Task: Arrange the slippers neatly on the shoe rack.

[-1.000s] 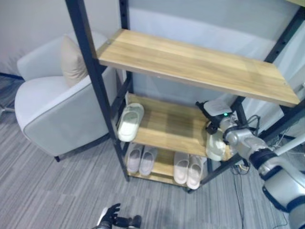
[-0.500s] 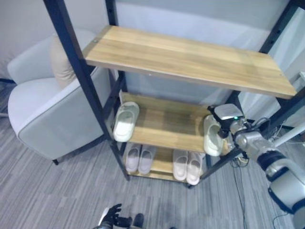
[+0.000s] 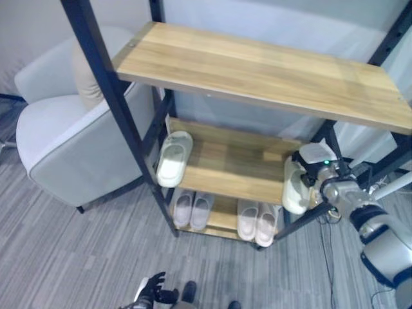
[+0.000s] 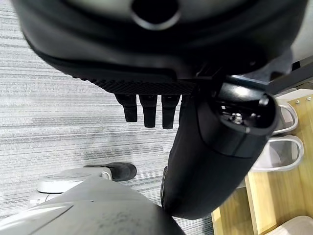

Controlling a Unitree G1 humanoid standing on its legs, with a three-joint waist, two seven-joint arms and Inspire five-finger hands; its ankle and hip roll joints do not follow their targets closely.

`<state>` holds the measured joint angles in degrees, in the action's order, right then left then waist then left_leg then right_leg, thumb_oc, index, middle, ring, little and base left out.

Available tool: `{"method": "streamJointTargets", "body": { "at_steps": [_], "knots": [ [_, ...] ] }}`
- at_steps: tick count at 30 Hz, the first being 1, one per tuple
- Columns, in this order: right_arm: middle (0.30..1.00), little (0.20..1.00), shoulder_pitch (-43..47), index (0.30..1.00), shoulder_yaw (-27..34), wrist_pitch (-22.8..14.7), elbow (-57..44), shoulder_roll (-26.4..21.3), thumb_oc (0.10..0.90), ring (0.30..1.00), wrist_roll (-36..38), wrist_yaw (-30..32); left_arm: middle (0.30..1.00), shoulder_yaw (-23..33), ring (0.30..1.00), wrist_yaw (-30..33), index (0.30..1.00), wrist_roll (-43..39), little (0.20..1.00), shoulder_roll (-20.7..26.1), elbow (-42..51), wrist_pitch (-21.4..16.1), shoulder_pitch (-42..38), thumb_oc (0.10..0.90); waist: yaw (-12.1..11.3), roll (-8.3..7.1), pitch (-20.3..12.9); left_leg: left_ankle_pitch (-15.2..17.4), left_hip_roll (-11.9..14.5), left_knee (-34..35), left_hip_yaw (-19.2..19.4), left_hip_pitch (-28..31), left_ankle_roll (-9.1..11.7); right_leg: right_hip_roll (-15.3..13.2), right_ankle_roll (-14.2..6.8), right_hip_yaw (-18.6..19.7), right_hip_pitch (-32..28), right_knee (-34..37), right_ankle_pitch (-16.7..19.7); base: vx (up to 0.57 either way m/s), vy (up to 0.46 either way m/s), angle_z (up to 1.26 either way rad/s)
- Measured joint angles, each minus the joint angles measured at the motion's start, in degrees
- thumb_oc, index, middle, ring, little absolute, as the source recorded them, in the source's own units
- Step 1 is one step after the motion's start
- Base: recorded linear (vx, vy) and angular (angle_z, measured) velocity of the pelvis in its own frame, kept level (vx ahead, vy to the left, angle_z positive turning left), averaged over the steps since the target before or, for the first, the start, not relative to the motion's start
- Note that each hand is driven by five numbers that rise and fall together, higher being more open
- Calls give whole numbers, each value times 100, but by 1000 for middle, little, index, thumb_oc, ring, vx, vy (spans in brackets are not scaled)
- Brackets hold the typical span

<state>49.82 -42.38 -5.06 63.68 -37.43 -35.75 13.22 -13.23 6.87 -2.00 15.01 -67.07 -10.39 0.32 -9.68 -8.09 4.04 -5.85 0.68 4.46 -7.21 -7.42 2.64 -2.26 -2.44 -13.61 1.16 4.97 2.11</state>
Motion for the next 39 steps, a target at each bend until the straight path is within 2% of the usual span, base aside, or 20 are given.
{"method": "streamJointTargets", "body": {
  "at_steps": [8, 14, 19, 23, 27, 30, 33, 39],
  "knots": [
    [300, 300, 44, 300, 51, 83, -112, 19, 400, 300, 225, -18, 900, -1, 900, 4, 900, -1, 900, 8, -46, 26, -22, 800, 5, -79, 33, -15, -60, -1, -10, -30, -18, -31, -6, -8, 24, 0, 5, 3, 1, 1],
    [300, 300, 42, 300, 51, 109, -613, 114, 400, 300, 285, -81, 900, 1, 900, 14, 900, -4, 900, 13, -50, 36, -16, 800, 12, -91, 45, -19, -64, -1, 7, -20, -23, -34, -14, 7, 22, -1, 12, 0, 0, 0],
    [300, 300, 57, 300, 50, 55, -1257, 379, 400, 300, 447, -84, 900, 5, 900, 33, 900, -8, 900, 22, -49, 33, -15, 800, -22, -112, 77, -21, -62, -3, -15, -30, -25, -27, -14, -10, 19, 0, 13, 5, -1, 1],
    [300, 300, 98, 300, 46, -14, -1431, 591, 400, 300, 446, -66, 900, 5, 900, 39, 900, -13, 900, 31, -49, 32, -20, 800, -154, -133, 130, -31, -78, -7, -101, -53, -24, -31, -17, -101, 5, 0, 9, 13, -8, 11],
    [300, 300, 329, 300, 46, 3, -1426, 748, 400, 300, 445, -8, 900, 7, 900, 75, 900, -25, 900, 81, -55, 44, 2, 800, -334, -148, 327, -52, -89, -13, -192, -77, -4, -28, -31, -167, -22, 2, -4, 0, -15, 14],
    [300, 300, 459, 300, 46, 37, -1373, 798, 400, 300, 445, 21, 900, 1, 900, 133, 900, -159, 900, 118, -87, 38, 58, 800, -385, -159, 355, -84, -99, -23, -384, -177, 21, -27, -41, -352, -7, 2, -16, -5, -12, 32],
    [300, 300, 520, 300, 47, 42, -1350, 832, 400, 300, 445, 107, 900, -1, 900, 140, 900, -213, 900, 125, -105, 43, 104, 800, -557, -175, 371, -100, -139, -44, -504, -267, 31, -28, -48, -447, 22, 3, -25, 14, -12, 21],
    [300, 300, 805, 300, 48, 138, -914, 1177, 400, 300, 487, 246, 900, -7, 900, 143, 900, -220, 900, 147, -99, 37, 100, 800, -655, -207, 394, -109, -182, -118, -712, -402, 60, -44, -63, -660, 36, 4, -38, 5, -3, 17]
  ]
}}
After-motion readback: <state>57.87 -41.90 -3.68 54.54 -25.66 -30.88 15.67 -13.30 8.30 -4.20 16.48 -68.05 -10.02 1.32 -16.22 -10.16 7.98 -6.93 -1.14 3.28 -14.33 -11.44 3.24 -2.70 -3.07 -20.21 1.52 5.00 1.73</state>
